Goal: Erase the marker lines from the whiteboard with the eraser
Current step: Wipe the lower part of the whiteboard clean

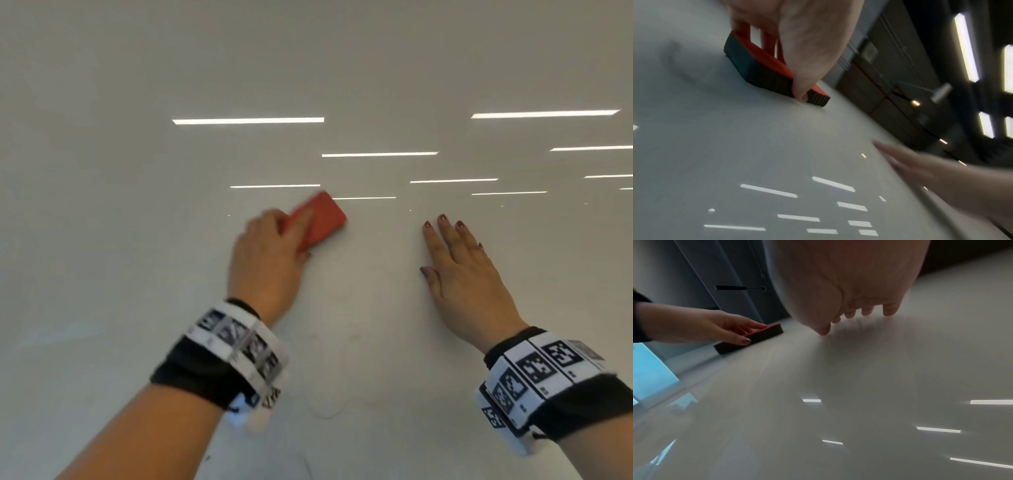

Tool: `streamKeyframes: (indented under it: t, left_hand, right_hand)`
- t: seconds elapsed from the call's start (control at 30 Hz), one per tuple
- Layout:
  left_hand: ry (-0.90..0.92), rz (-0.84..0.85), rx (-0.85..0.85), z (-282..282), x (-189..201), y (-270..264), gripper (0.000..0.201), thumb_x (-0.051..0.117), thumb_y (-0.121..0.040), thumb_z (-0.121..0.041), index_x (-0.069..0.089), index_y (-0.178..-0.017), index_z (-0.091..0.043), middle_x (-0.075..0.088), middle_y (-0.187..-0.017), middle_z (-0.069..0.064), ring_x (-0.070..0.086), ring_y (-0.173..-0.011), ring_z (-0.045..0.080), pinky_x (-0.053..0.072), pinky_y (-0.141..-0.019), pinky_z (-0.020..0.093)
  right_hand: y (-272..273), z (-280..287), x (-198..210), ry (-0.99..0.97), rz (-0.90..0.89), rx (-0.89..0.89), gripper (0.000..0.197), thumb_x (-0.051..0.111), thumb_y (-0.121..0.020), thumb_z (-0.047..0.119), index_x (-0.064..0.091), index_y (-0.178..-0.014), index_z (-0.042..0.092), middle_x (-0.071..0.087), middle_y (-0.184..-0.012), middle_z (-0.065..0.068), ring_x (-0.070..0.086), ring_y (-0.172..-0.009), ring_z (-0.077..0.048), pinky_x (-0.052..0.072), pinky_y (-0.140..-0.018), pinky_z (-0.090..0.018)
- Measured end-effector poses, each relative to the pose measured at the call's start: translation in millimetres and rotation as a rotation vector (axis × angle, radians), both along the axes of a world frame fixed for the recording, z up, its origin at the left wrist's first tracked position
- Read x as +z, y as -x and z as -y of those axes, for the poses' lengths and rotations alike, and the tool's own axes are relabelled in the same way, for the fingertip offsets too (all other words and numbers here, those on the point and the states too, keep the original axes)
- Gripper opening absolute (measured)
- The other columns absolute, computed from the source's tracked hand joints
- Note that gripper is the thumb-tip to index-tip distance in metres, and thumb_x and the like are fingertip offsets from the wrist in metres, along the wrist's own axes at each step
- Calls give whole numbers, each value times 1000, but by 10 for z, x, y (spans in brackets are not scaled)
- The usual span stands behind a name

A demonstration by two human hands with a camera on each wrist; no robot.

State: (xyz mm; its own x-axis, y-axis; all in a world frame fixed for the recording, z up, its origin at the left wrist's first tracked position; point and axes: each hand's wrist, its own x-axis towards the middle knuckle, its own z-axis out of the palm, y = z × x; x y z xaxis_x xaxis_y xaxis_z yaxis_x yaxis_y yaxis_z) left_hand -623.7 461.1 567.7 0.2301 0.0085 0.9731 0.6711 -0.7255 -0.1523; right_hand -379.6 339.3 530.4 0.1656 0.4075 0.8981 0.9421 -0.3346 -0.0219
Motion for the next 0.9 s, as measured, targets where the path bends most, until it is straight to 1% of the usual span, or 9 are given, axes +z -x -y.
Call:
streamKeyframes:
  t: [0.13, 0.27, 0.37, 0.47, 0.57, 0.63, 0.7, 0.8, 0.9]
  left_hand:
    - [126, 180, 80, -171, 497, 368, 61, 61, -87, -31, 37, -142, -24, 43, -125, 18, 42, -109, 39, 43, -87, 47]
    - [117, 173, 63, -53, 385, 142, 60, 61, -86, -32, 38, -142, -24, 43, -125, 17, 42, -109, 38, 44, -86, 46]
    - [54, 67, 17, 160, 82, -305, 62, 70, -77, -30, 47, -135, -24, 52, -114, 16, 50, -95, 37, 48, -76, 43]
    - [19, -54, -31, 405, -513, -692, 68, 78, -66, -31, 54, -129, -25, 57, -106, 12, 55, -85, 34, 47, -66, 39]
    - [14, -157, -45, 547, -1157, -847, 69, 79, -66, -32, 53, -130, -29, 57, -110, 7, 55, -90, 28, 48, -73, 38]
    - [5, -171, -23, 554, -1301, -852, 67, 78, -68, -33, 52, -130, -30, 57, -110, 5, 55, -93, 25, 49, -76, 39]
    - [-8, -141, -8, 525, -1152, -839, 67, 79, -67, -34, 54, -129, -30, 58, -109, 6, 56, -91, 27, 49, -74, 39]
    - [-12, -30, 6, 431, -655, -775, 67, 80, -65, -29, 56, -128, -25, 59, -106, 13, 57, -86, 34, 49, -70, 40]
    - [96, 119, 37, 313, -148, -530, 64, 72, -76, -29, 48, -135, -25, 52, -115, 17, 52, -96, 38, 49, -78, 44]
  right_hand:
    - [-39, 6, -21, -10, 43, 12, 59, 26, -99, 35, 0, -152, 24, -5, -159, 2, -3, -147, -20, 5, -117, -36]
    - [-80, 14, -20, 3, 64, 17, 60, 27, -100, 34, 0, -152, 23, -4, -159, 1, -2, -147, -22, 8, -118, -38]
    - [-114, 25, -4, -16, 105, 29, 59, 33, -99, 30, 7, -152, 21, 4, -159, -3, 5, -146, -25, 16, -117, -41]
    - [-183, 46, 8, -17, 136, 60, 61, 38, -98, 18, 10, -152, 20, 8, -159, -3, 9, -146, -26, 20, -116, -41]
    - [-244, 53, 5, 10, 164, 61, 67, 40, -95, 11, 7, -152, 21, 5, -159, -3, 7, -146, -25, 19, -117, -39]
    - [-262, 49, -3, 9, 174, 63, 69, 42, -93, 8, 8, -152, 20, 6, -159, -3, 7, -146, -26, 20, -116, -40]
    - [-266, 46, -12, 0, 177, 74, 69, 43, -92, 7, 10, -152, 19, 9, -159, -4, 9, -146, -27, 21, -116, -41]
    - [-271, 30, -32, -28, 176, 92, 69, 45, -91, 5, 15, -151, 18, 13, -158, -5, 11, -145, -28, 21, -115, -41]
    - [-293, 7, -52, -54, 203, 105, 69, 50, -88, 3, 22, -150, 15, 20, -157, -8, 18, -144, -31, 25, -112, -43]
